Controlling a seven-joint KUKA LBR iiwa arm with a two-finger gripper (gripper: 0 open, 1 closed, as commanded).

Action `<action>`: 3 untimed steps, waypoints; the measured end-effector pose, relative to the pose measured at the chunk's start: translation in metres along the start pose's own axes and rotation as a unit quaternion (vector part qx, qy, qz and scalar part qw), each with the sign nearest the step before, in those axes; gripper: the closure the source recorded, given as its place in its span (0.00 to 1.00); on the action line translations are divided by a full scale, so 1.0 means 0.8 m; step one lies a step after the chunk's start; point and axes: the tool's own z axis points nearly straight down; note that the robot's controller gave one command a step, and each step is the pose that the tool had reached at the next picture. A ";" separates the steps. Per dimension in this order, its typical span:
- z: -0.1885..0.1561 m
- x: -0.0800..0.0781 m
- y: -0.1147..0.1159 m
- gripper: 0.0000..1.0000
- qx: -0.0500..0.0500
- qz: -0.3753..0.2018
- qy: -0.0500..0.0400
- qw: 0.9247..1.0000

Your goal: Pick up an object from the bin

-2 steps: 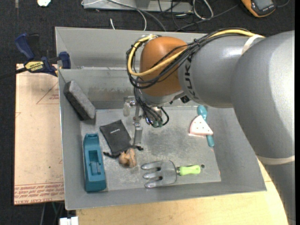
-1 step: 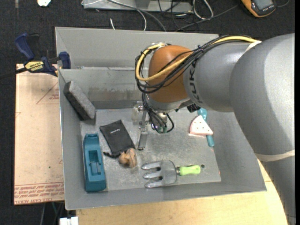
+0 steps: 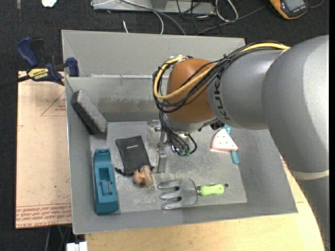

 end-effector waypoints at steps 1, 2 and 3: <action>0.007 0.020 -0.015 0.00 0.000 0.025 0.001 1.000; 0.018 0.097 0.050 1.00 -0.002 -0.007 0.001 1.000; 0.018 0.096 0.050 1.00 -0.002 -0.007 0.001 1.000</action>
Offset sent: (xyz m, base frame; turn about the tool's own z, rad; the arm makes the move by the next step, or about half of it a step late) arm -0.0782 0.0365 -0.0149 -0.0144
